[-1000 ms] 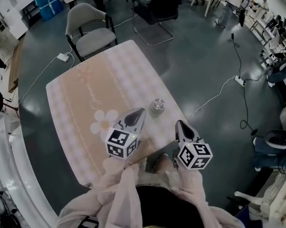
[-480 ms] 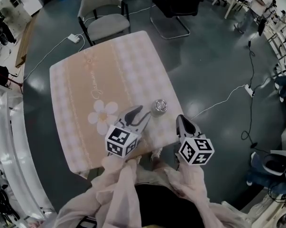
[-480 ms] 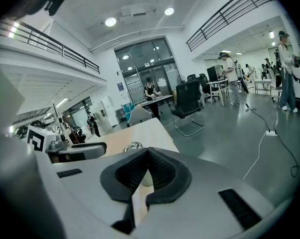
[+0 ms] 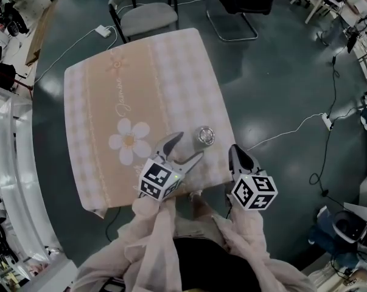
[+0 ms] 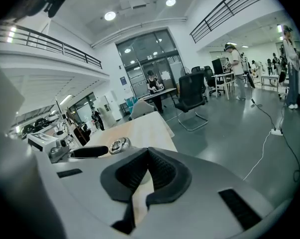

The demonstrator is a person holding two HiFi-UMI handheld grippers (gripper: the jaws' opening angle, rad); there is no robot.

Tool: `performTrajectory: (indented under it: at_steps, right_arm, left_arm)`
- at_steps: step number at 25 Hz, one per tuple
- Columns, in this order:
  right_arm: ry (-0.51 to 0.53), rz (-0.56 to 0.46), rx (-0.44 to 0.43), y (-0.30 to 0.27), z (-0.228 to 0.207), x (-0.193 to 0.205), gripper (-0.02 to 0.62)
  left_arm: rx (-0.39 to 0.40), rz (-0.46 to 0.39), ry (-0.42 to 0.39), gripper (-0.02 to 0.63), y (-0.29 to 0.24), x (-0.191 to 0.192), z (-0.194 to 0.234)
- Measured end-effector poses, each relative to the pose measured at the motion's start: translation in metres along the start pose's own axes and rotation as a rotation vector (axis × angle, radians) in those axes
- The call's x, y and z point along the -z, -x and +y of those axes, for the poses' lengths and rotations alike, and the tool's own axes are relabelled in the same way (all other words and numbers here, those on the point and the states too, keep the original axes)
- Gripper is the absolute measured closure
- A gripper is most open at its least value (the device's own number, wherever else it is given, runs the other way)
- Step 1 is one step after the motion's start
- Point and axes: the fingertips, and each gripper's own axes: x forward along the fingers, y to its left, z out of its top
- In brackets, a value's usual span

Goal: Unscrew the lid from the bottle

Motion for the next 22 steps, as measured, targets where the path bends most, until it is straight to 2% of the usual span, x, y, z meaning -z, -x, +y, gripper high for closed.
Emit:
performTrajectory:
  at_steps: [8,15,19,22]
  right_arm:
    - [0.010,0.058,-0.002,-0.009,-0.024,0.006,0.584]
    - [0.017,0.099,-0.010,-0.018,-0.046,0.014,0.584]
    - [0.018,0.121,-0.020,-0.025,-0.059,0.016,0.584]
    - [0.019,0.135,-0.033,-0.031,-0.067,0.014,0.584]
  left_arm:
    - [-0.031,0.042,-0.088,0.233,-0.038,0.024,0.002]
    - [-0.080,0.030,-0.175,0.224,-0.065,0.035,0.007]
    - [-0.073,0.022,-0.180,0.224,-0.081,0.037,0.006]
    - [-0.080,0.049,-0.195,0.224,-0.092,0.040,0.005]
